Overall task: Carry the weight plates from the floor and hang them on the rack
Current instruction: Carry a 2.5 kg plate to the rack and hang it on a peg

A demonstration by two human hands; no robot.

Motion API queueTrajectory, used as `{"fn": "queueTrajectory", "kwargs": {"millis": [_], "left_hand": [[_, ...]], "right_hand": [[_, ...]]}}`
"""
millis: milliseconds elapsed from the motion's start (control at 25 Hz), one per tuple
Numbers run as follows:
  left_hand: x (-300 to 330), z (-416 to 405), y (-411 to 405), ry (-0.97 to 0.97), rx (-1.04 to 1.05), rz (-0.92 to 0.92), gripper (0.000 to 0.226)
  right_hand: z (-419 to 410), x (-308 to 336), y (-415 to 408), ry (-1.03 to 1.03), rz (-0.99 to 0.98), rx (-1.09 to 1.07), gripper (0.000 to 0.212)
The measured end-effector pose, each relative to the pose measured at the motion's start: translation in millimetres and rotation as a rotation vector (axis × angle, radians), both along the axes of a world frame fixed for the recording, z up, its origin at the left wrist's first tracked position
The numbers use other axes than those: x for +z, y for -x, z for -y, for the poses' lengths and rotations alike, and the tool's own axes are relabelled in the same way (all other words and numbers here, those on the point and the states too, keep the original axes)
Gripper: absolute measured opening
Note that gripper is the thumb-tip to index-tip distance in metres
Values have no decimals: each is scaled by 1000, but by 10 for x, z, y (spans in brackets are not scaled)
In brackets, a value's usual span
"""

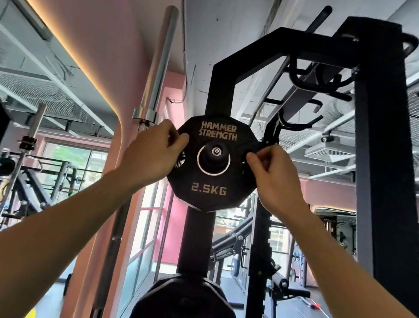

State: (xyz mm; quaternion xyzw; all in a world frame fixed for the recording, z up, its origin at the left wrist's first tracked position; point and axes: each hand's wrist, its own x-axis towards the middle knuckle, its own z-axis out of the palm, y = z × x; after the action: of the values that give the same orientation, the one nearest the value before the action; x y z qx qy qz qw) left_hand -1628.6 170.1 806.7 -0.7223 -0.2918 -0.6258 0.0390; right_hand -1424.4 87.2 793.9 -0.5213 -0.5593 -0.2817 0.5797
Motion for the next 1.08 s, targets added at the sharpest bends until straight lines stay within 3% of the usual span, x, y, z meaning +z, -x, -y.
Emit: {"fn": "queueTrajectory", "kwargs": {"millis": [80, 160, 560, 680, 840, 960, 1080], "left_hand": [[-33, -23, -111, -3, 18, -73, 26], [-78, -110, -236, -12, 66, -134, 24], [-117, -492, -458, -130, 131, -144, 15], [-118, -407, -452, -72, 138, -174, 27], [-391, -210, -369, -4, 106, -209, 26], [-855, -83, -303, 113, 6, -167, 16], [-1485, -79, -254, 270, -44, -186, 20]], "right_hand": [[-40, -56, 94, 115, -42, 111, 24], [-138, -86, 133, 144, -51, 77, 20], [-581, -68, 10, 56, -126, 72, 18], [-494, -74, 74, 95, -105, 59, 18], [-236, -281, 134, 206, -129, 129, 21], [-124, -761, 112, 298, -199, 152, 26], [-131, -1450, 85, 461, -271, 121, 26]]}}
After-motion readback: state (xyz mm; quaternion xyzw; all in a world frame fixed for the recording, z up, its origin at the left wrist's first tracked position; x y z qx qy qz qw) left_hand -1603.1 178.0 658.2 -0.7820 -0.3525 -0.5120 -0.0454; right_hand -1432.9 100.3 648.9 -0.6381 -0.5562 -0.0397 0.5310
